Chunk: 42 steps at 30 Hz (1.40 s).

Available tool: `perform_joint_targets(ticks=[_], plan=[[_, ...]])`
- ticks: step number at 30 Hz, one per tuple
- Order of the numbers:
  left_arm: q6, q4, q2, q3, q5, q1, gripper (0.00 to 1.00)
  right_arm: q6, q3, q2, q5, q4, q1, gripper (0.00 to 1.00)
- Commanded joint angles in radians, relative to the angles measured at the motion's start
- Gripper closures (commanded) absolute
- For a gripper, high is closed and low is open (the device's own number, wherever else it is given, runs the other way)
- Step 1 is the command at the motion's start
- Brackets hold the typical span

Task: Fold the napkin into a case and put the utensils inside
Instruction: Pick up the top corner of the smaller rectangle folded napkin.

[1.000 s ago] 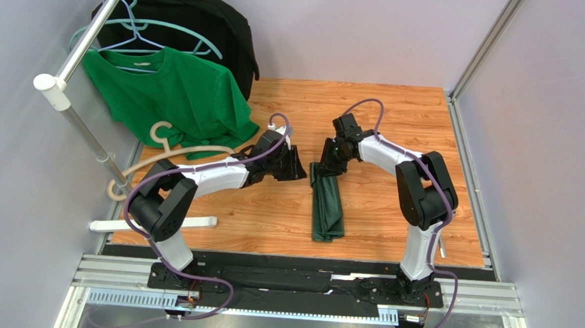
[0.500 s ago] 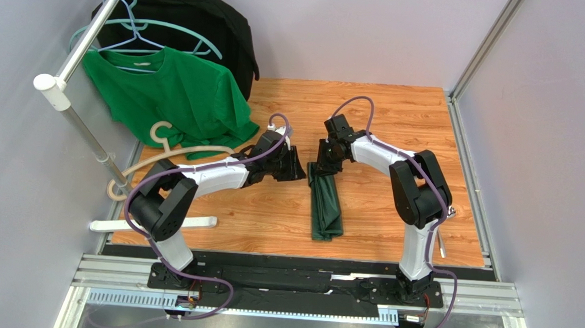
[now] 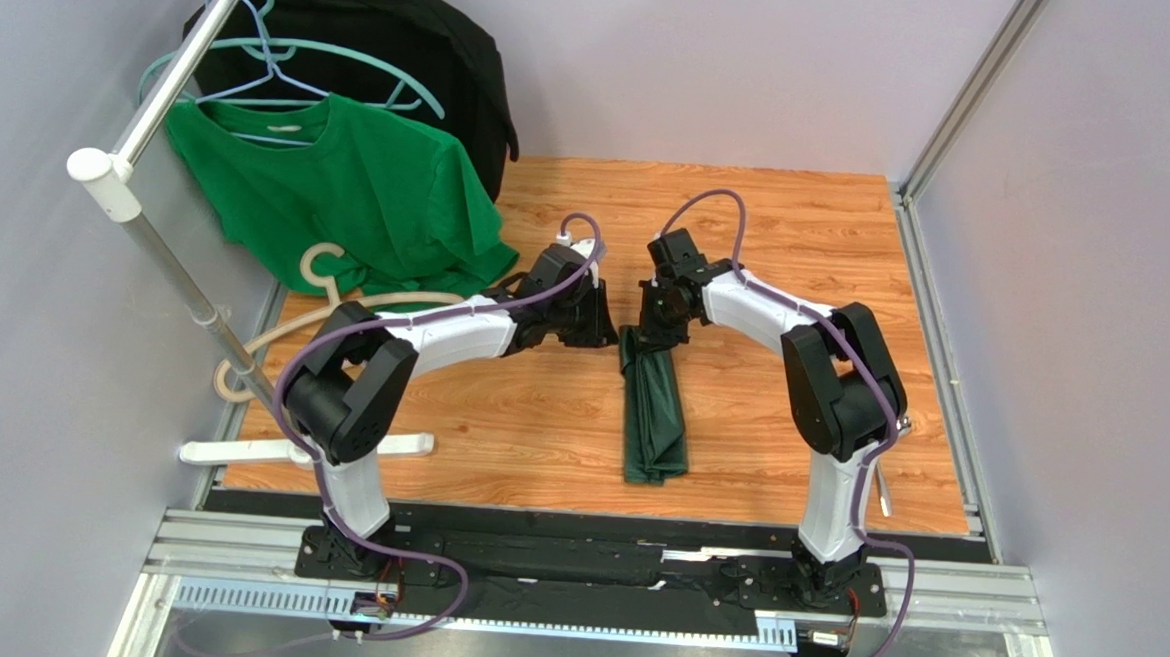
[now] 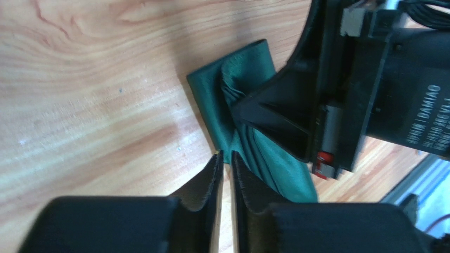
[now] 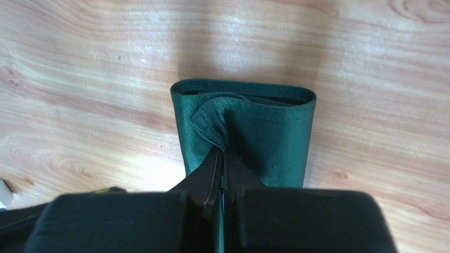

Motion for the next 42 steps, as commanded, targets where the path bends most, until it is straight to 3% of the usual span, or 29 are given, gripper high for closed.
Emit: perform_joint_targets(ticks=[1, 7, 13, 29, 34, 40, 42], plan=[[0.106, 0.028, 0.019, 0.043, -0.025, -0.01, 0.9, -0.034, 0.029, -0.08, -0.024, -0.046, -0.003, 1.0], [0.123, 0.066, 0.055, 0.042, -0.011, -0.022, 0.93, -0.054, 0.029, -0.103, -0.07, -0.072, -0.023, 1.0], [0.177, 0.037, 0.081, 0.075, -0.075, -0.085, 0.74, -0.071, 0.007, -0.103, -0.117, -0.084, -0.05, 1.0], [0.254, -0.04, 0.182, 0.163, -0.282, -0.165, 0.69, 0.001, -0.016, -0.088, -0.231, -0.063, -0.073, 1.0], [0.272, -0.023, 0.179, 0.148, -0.289, -0.182, 0.59, -0.001, -0.034, -0.091, -0.236, -0.053, -0.077, 1.0], [0.264, -0.038, 0.22, 0.186, -0.277, -0.182, 0.6, 0.001, -0.051, -0.089, -0.231, -0.056, -0.081, 1.0], [0.254, -0.052, 0.235, 0.204, -0.28, -0.182, 0.66, 0.001, -0.042, -0.088, -0.234, -0.072, -0.083, 1.0]])
